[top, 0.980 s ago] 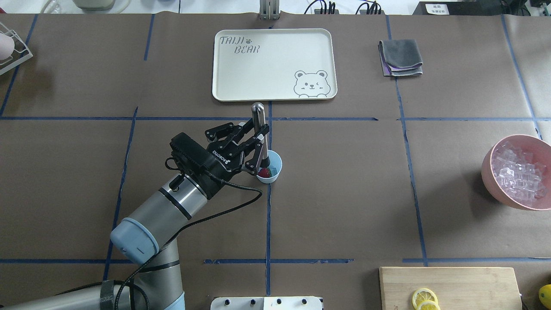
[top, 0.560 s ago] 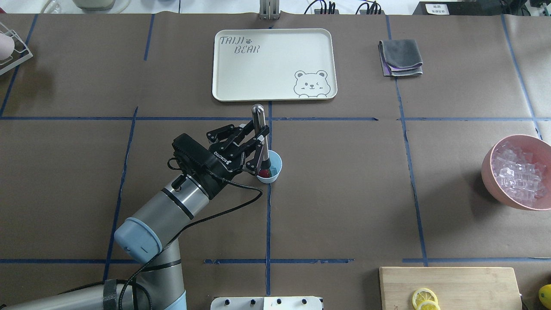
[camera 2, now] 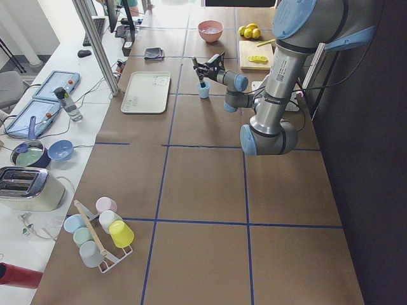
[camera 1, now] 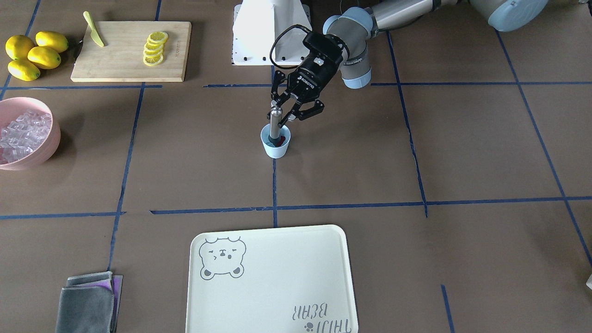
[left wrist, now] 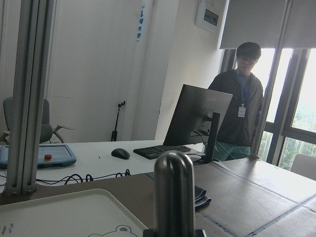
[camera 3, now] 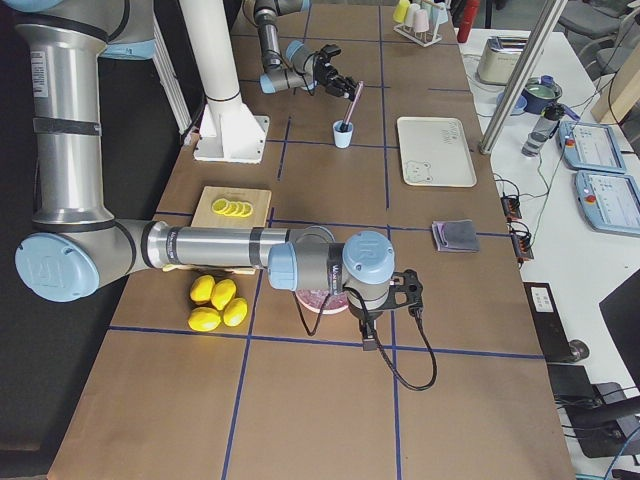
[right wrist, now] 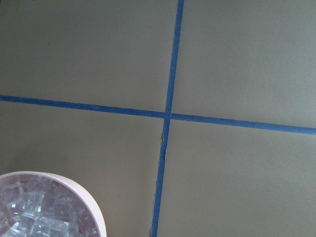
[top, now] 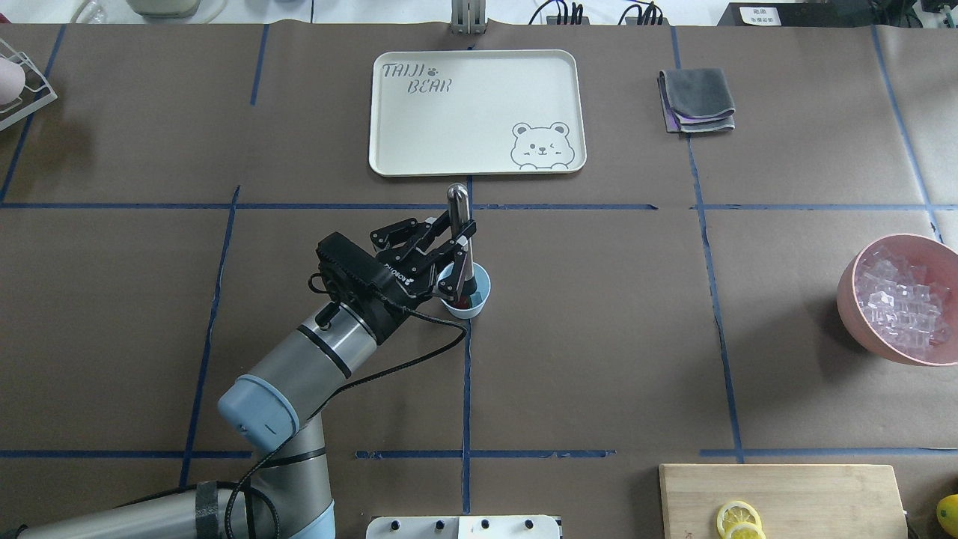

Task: Mash ice and strawberries in cup

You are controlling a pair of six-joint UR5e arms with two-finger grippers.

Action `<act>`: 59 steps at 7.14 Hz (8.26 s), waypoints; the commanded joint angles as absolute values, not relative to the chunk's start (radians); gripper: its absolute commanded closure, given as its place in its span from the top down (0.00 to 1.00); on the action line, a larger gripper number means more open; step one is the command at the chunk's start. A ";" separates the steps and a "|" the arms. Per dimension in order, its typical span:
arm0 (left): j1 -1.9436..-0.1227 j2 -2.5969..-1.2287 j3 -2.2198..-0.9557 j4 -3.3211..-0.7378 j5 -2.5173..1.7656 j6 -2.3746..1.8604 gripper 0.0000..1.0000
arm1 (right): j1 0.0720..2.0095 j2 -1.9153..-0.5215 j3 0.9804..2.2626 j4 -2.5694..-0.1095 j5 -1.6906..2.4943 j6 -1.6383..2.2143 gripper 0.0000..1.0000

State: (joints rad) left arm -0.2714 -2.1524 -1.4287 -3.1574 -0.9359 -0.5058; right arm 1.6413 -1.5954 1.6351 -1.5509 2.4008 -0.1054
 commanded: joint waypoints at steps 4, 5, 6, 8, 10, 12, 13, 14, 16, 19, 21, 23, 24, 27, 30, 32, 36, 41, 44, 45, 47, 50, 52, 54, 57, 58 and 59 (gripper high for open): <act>-0.272 -2.155 -1.381 -3.158 -0.936 -0.552 0.00 | 1.641 -1.595 1.634 -1.551 2.402 -0.104 1.00; -0.272 -2.157 -1.384 -3.157 -0.936 -0.554 0.00 | 1.641 -1.594 1.634 -1.551 2.402 -0.104 1.00; -0.272 -2.157 -1.396 -3.157 -0.936 -0.561 0.00 | 1.643 -1.594 1.637 -1.551 2.402 -0.104 1.00; -0.284 -2.145 -1.527 -3.095 -0.939 -0.560 0.00 | 1.643 -1.589 1.641 -1.551 2.402 -0.103 1.00; -0.296 -2.141 -1.641 -3.024 -0.943 -0.558 0.00 | 1.643 -1.588 1.644 -1.551 2.402 -0.104 1.00; -0.320 -2.113 -1.840 -2.807 -0.943 -0.639 0.00 | 1.643 -1.588 1.644 -1.551 2.404 -0.104 1.00; -0.372 -2.058 -1.842 -2.789 -0.978 -0.729 0.00 | 1.643 -1.588 1.644 -1.551 2.402 -0.104 1.00; -0.435 -2.005 -1.842 -2.736 -1.041 -0.859 0.00 | 1.643 -1.588 1.643 -1.551 2.402 -0.104 1.00; -0.636 -1.894 -1.841 -2.639 -1.344 -1.033 0.00 | 1.643 -1.572 1.644 -1.551 2.404 -0.101 1.00; -0.973 -1.743 -1.818 -2.493 -1.917 -1.132 0.00 | 1.643 -1.566 1.644 -1.551 2.411 -0.094 1.00; -1.125 -1.691 -1.816 -2.309 -2.206 -1.120 0.00 | 1.643 -1.566 1.647 -1.551 2.411 -0.094 1.00; -1.185 -1.559 -1.790 -2.306 -2.330 -1.073 0.00 | 1.643 -1.566 1.644 -1.551 2.410 -0.084 1.00; -1.209 -1.505 -1.749 -2.304 -2.367 -0.980 0.00 | 1.643 -1.565 1.647 -1.551 2.410 -0.081 1.00; -1.218 -1.470 -1.574 -2.301 -2.355 -0.713 0.00 | 1.643 -1.565 1.651 -1.551 2.411 -0.081 1.00; -1.212 -1.480 -1.503 -2.301 -2.269 -0.693 0.00 | 1.643 -1.565 1.651 -1.549 2.410 -0.083 1.00; -1.209 -1.499 -1.445 -2.301 -2.263 -0.693 0.00 | 1.643 -1.557 1.649 -1.551 2.410 -0.081 1.00; -1.125 -1.509 -1.433 -2.310 -2.203 -0.695 0.00 | 1.641 -1.552 1.651 -1.549 2.410 -0.081 1.00; -1.115 -1.468 -1.427 -2.330 -2.183 -0.620 0.00 | 1.643 -1.551 1.660 -1.549 2.408 -0.081 1.00; -1.114 -1.471 -1.413 -2.330 -2.183 -0.618 0.54 | 1.643 -1.546 1.666 -1.551 2.407 -0.083 1.00; -1.115 -1.470 -1.410 -2.335 -2.183 -0.621 1.00 | 1.643 -1.545 1.666 -1.551 2.407 -0.083 1.00; -1.121 -1.468 -1.419 -2.342 -2.183 -0.618 1.00 | 1.643 -1.530 1.675 -1.552 2.405 -0.063 1.00; -1.204 -1.477 -1.465 -2.275 -2.296 -0.496 1.00 | 1.643 -1.526 1.681 -1.554 2.405 -0.055 1.00; -1.375 -1.488 -1.486 -2.080 -2.353 -0.228 1.00 | 1.643 -1.529 1.681 -1.557 2.405 -0.055 1.00; -1.484 -1.502 -1.587 -1.775 -2.353 -0.010 1.00 | 1.643 -1.532 1.677 -1.563 2.410 -0.055 1.00; -1.580 -1.511 -1.632 -1.563 -2.355 0.092 1.00 | 1.643 -1.531 1.655 -1.568 2.414 -0.054 1.00; -1.606 -1.509 -1.631 -1.551 -2.355 0.091 1.00 | 1.643 -1.528 1.643 -1.568 2.414 -0.054 1.00; -1.609 -1.503 -1.626 -1.542 -2.364 0.089 1.00 | 1.643 -1.528 1.632 -1.568 2.416 -0.054 1.00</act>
